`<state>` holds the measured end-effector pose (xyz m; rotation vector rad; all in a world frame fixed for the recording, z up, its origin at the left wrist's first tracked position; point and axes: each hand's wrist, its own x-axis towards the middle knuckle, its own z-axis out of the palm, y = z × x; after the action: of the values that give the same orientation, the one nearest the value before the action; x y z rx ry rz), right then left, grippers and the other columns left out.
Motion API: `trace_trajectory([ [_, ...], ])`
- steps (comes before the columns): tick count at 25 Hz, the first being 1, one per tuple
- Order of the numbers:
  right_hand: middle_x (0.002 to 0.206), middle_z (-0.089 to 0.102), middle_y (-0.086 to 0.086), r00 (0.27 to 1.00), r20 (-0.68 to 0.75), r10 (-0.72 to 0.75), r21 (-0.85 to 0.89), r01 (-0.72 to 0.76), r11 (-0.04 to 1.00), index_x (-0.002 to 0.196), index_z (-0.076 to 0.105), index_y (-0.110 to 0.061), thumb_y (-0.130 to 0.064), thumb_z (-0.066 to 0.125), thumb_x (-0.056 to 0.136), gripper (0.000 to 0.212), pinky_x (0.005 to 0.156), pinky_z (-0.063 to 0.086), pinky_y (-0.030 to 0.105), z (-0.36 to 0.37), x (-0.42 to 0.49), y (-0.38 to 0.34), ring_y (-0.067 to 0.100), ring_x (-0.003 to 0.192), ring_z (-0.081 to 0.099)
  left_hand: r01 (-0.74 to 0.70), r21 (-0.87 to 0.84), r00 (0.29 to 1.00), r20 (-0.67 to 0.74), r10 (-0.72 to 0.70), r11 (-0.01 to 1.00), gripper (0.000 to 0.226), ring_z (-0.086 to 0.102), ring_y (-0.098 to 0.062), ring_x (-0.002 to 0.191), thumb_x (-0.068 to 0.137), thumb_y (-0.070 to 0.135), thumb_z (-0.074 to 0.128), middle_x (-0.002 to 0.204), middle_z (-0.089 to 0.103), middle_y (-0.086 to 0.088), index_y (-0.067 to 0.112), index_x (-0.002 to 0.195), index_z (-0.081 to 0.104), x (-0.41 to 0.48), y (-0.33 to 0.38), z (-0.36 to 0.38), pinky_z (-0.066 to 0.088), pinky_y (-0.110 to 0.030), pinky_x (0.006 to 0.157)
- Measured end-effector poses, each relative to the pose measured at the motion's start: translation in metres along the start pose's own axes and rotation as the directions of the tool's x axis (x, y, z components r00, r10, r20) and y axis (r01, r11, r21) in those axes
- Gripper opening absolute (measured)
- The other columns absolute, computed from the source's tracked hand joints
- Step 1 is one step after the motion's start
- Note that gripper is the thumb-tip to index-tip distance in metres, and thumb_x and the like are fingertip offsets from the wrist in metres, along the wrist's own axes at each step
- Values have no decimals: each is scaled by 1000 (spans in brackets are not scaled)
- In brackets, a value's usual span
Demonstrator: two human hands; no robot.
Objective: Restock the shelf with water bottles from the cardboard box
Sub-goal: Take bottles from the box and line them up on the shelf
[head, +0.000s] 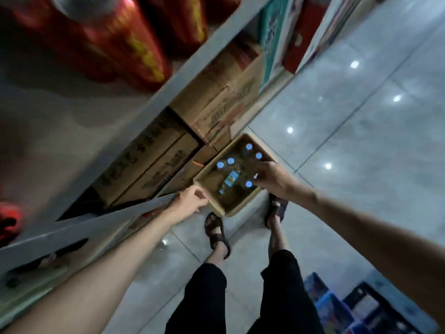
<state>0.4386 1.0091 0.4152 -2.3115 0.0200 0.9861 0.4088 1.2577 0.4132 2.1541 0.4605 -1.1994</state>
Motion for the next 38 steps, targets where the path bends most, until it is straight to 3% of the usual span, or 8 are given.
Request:
trace_trajectory([
  [7, 99, 66, 5, 998, 65, -26, -57, 30, 998, 99, 67, -18, -26, 62, 84, 19, 79, 52, 33, 214, 126, 130, 23, 96, 62, 206, 57, 978, 28, -208, 977, 64, 64, -39, 95, 81, 31, 69, 117, 60, -18, 13, 133, 37, 200, -136, 127, 55, -48, 79],
  [12, 137, 49, 6, 983, 121, -137, -333, 170, 927, 138, 45, -17, -19, 52, 92, 47, 105, 41, 35, 329, 240, 195, 26, 128, 45, 312, -146, 939, -101, -328, 939, 109, 57, -39, 114, 69, 50, 67, 141, 45, -19, 23, 152, 2, 337, -214, 196, 50, -51, 96],
  [17, 147, 37, 11, 977, 142, -158, -512, 209, 833, 143, 36, -14, -29, 61, 89, 61, 119, 20, 42, 374, 353, 217, 29, 139, 31, 326, -162, 884, -298, -361, 931, 71, 56, -31, 108, 91, 10, 59, 121, 53, -12, 3, 145, 13, 382, -210, 213, 44, -31, 85],
  [22, 152, 35, 7, 981, 151, -122, -781, 194, 593, 147, 35, -14, -28, 51, 93, 58, 120, 9, 44, 413, 400, 230, 27, 143, 26, 351, -93, 876, -320, -362, 932, 62, 54, -34, 115, 93, 10, 58, 132, 51, -22, -1, 140, 18, 396, -224, 221, 35, -26, 81],
  [25, 144, 44, 14, 969, 126, -211, -834, 219, 507, 143, 37, -5, -26, 51, 90, 59, 115, 24, 45, 418, 398, 234, 33, 134, 40, 358, -143, 882, -273, -384, 923, 59, 55, -32, 110, 91, 11, 62, 131, 50, -21, 2, 134, 23, 405, -232, 215, 46, -35, 97],
  [28, 124, 57, 15, 950, 39, -310, -695, 249, 675, 129, 43, -2, -25, 45, 91, 45, 89, 43, 38, 406, 380, 218, 32, 112, 56, 345, -169, 889, -257, -379, 923, 56, 59, -37, 110, 85, 14, 69, 126, 55, -21, 4, 125, 31, 403, -233, 208, 51, -46, 93],
  [32, 110, 63, 8, 967, -143, -209, -74, 200, 977, 115, 47, -12, -41, 67, 80, 50, 73, 43, 35, 361, 328, 191, 31, 99, 63, 262, 2, 915, -318, -248, 965, 83, 49, -36, 122, 75, 18, 78, 136, 47, -17, 7, 139, 27, 356, -204, 197, 42, -39, 100],
  [38, 100, 72, -7, 982, -137, 128, 779, 27, 627, 107, 62, -22, -46, 81, 66, 52, 81, 56, 27, 221, 202, 126, 6, 90, 68, -162, 126, 952, -240, 188, 979, 88, 55, -30, 118, 65, 34, 85, 127, 59, -9, 14, 137, 38, 238, -75, 153, 40, -29, 82],
])
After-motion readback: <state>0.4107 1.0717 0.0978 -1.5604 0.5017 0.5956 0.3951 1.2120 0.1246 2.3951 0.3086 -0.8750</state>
